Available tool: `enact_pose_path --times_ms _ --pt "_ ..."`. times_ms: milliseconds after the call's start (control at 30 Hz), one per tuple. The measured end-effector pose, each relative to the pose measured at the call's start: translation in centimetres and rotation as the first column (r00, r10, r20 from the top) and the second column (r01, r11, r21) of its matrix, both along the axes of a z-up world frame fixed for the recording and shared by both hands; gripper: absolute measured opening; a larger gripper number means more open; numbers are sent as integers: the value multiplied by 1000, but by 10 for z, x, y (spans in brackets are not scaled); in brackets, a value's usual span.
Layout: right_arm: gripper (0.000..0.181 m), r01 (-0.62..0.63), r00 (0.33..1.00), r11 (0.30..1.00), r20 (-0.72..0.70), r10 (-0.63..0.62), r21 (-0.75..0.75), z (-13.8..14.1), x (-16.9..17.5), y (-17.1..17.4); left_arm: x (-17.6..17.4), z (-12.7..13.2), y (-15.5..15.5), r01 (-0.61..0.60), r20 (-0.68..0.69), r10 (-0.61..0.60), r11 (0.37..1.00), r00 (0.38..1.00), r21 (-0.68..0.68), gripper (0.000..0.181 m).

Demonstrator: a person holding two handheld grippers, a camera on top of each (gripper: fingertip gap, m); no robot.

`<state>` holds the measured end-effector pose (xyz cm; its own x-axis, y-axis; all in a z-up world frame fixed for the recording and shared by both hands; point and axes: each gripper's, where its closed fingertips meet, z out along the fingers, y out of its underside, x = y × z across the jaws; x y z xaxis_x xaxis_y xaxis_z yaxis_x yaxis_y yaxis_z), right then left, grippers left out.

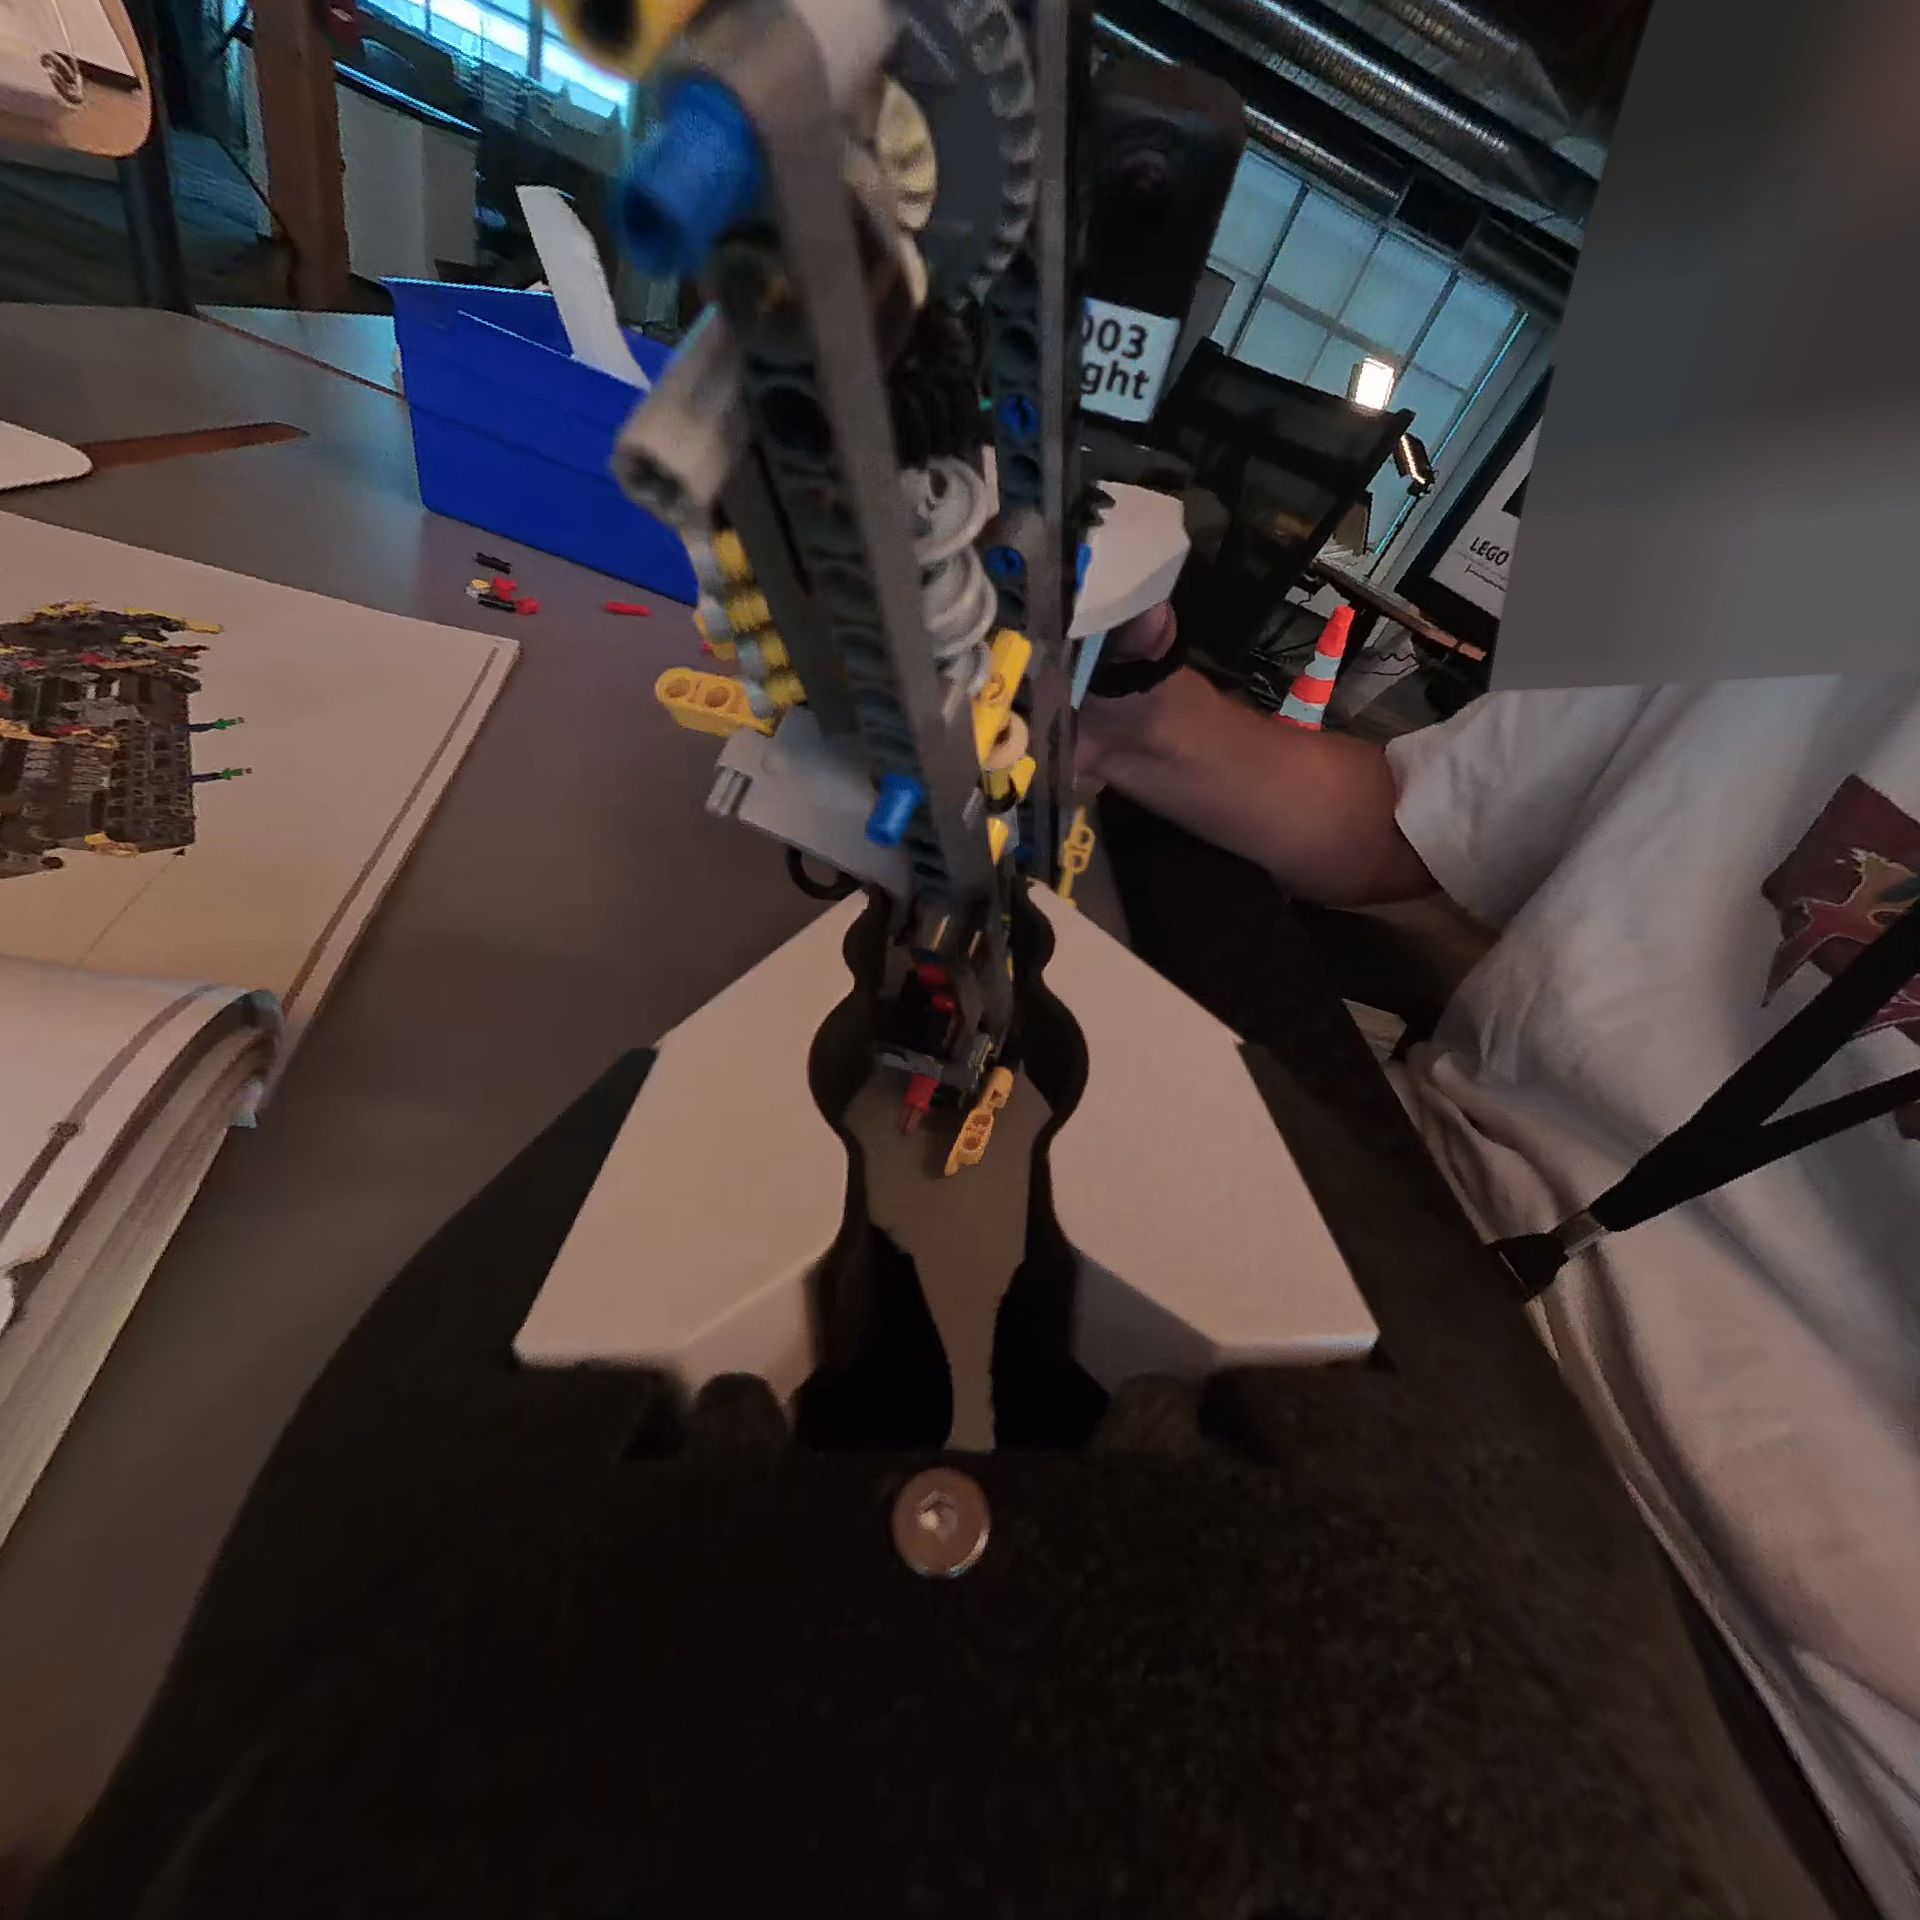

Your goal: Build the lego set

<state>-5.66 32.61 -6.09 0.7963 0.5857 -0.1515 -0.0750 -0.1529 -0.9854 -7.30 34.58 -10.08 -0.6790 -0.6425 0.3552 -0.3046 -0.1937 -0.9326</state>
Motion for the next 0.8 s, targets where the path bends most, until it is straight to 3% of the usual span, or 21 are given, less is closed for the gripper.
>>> enact_pose_path --times_ms 200,433,600,800 --pt "0 36 999 999 24 -37 16 1 5 -1 4 3 2 -33 33 34 999 999 -35 17" --pt "5 25 995 999 100 -29 44 3 0 -8 -4 5 -6 -6 125 1 999 992 36 15" --pt "17 35 985 996 168 -48 76 1 -6 -10 -4 4 -3 -5 112 2 1000 994 28 15" --pt "13 84 983 995 162 -91 54 -1 3 -5 -4 4 -2 -7 115 3 999 993 37 14"
